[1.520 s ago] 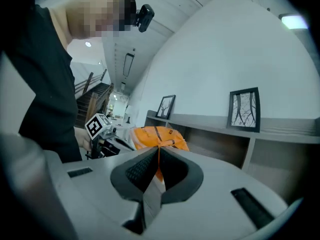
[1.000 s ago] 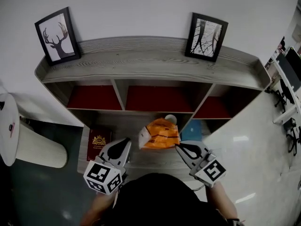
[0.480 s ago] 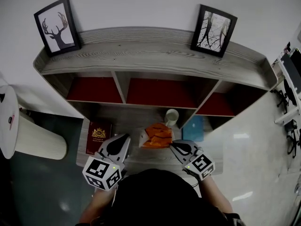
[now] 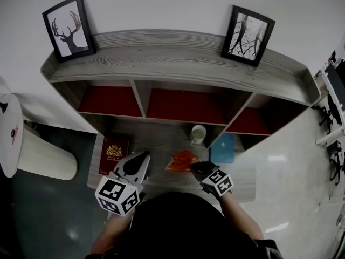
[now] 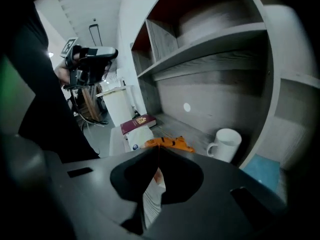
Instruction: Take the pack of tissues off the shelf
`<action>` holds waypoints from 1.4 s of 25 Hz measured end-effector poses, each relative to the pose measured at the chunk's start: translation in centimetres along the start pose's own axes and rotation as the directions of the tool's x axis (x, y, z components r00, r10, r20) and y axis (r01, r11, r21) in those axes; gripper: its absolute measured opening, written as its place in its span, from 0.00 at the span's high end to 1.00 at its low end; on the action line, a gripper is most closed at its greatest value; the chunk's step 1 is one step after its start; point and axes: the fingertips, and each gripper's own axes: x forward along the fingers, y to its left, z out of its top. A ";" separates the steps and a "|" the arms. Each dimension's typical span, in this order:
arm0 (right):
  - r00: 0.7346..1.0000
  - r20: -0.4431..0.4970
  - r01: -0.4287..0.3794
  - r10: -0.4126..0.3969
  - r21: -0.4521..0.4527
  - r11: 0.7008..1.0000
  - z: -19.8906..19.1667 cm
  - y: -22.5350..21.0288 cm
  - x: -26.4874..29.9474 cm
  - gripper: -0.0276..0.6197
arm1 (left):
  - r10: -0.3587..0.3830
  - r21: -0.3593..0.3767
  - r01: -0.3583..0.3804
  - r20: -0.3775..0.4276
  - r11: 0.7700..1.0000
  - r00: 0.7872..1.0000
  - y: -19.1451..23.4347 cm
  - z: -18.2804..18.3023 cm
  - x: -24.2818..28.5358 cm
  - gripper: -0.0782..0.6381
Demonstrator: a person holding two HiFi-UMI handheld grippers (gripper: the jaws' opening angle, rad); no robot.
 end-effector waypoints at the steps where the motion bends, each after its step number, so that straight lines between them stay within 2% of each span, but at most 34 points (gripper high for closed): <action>1: 1.000 -0.002 -0.006 0.006 0.012 1.000 -0.2 -0.1 0.4 0.92 | 0.000 0.000 0.000 0.000 1.000 1.000 0.0 0.0 0.0 0.87; 5: 1.000 -0.014 -0.024 0.025 0.072 0.997 -1.8 -0.9 1.7 0.92 | -0.001 -0.009 0.001 -0.004 1.000 1.000 -0.1 -0.2 0.0 0.87; 12: 0.995 -0.084 -0.038 0.049 0.122 0.992 -5.1 -1.5 1.7 0.92 | -0.004 -0.021 0.004 -0.020 1.000 1.000 -0.1 -0.9 0.1 0.87; 18: 0.990 -0.140 0.015 0.019 0.238 0.971 -7.4 -2.3 0.3 0.92 | -0.021 -0.023 0.020 -0.026 1.000 0.999 -0.4 -1.0 0.4 0.87; 20: 0.993 -0.119 0.026 0.006 0.263 0.964 -6.9 -2.5 -0.7 0.92 | -0.026 -0.023 0.025 -0.026 0.999 0.999 -0.5 -0.9 0.5 0.87; 27: 0.997 -0.073 0.041 -0.022 0.268 0.963 -5.5 -3.2 -2.6 0.92 | -0.039 -0.029 0.038 -0.033 0.999 0.999 -0.6 -1.2 0.7 0.87; 35: 0.989 0.140 0.015 -0.049 0.235 0.972 3.0 -1.9 -5.5 0.92 | -0.041 -0.029 0.041 -0.024 0.999 0.999 -0.2 -0.9 0.5 0.87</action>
